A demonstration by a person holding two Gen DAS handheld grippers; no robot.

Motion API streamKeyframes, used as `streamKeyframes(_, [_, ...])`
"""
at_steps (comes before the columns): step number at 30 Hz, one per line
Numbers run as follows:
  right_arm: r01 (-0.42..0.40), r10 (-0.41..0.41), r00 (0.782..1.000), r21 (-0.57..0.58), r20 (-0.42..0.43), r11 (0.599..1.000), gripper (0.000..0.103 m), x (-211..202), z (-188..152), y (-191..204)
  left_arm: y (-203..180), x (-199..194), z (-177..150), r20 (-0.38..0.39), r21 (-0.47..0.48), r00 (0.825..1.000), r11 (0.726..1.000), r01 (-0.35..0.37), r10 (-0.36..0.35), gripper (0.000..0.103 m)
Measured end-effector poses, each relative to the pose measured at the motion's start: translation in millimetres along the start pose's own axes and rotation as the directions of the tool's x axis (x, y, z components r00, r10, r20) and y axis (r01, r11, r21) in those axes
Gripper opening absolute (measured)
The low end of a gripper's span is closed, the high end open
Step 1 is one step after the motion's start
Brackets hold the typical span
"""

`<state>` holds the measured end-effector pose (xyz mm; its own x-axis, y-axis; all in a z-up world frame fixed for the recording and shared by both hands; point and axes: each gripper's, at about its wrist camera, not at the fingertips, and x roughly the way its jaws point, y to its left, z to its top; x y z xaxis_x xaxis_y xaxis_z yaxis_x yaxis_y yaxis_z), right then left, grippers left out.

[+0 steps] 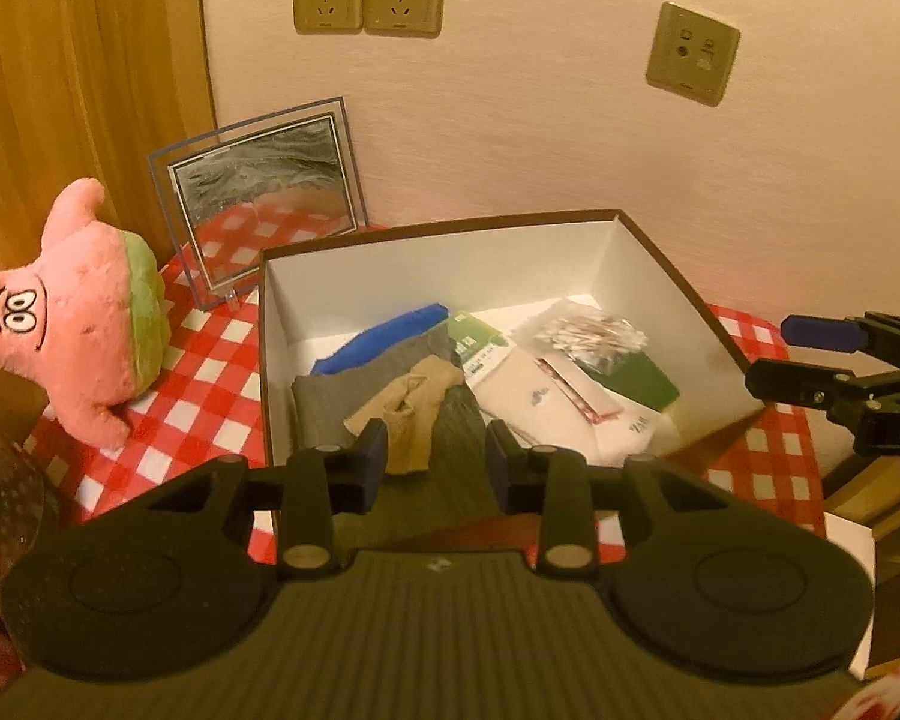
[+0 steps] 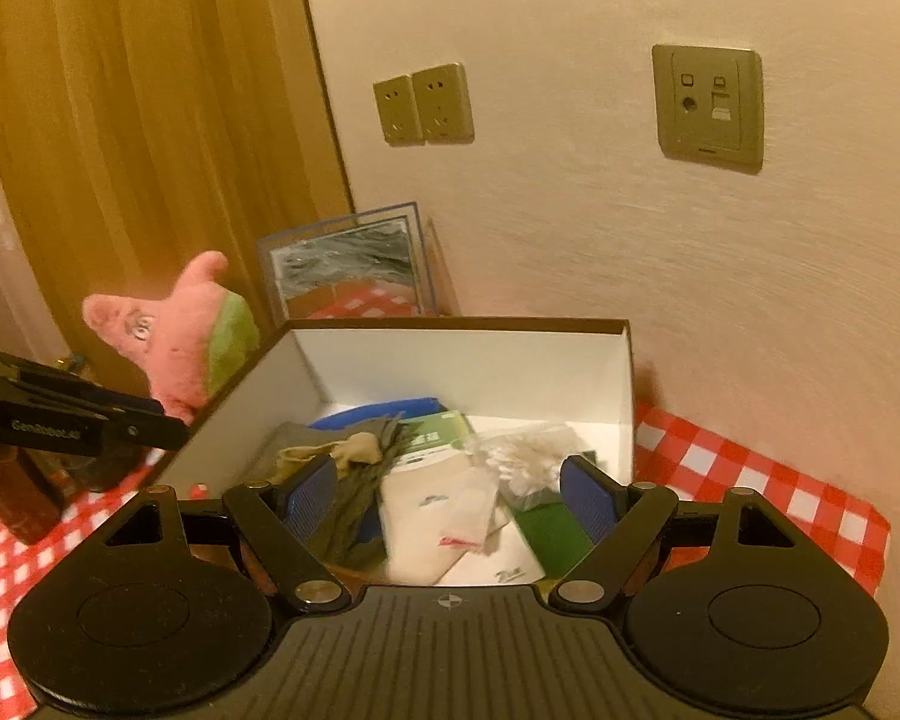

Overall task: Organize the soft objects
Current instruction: 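Open the left tool to drop the beige sock while the right tool drops the swab bag in, then withdraw both tools from the box toward the striped knit sock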

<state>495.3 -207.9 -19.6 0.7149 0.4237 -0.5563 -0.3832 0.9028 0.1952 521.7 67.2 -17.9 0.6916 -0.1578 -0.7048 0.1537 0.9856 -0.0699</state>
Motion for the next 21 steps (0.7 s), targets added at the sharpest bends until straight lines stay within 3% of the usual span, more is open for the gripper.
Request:
streamKeyframes(9, [-0.026, 0.026, 1.000, -0.015, 0.014, 1.000, 0.081, -37, -14, 26, -1, -40, -26, 0.022, -0.038, 1.000, 0.999, 0.006, -0.005, 0.033])
streamKeyframes(21, [-0.042, 0.042, 0.999, -0.013, 0.006, 0.999, 0.081, -79, -51, 59, 0, -93, -77, 0.032, -0.058, 0.999, 0.997, -0.042, 0.044, 0.037])
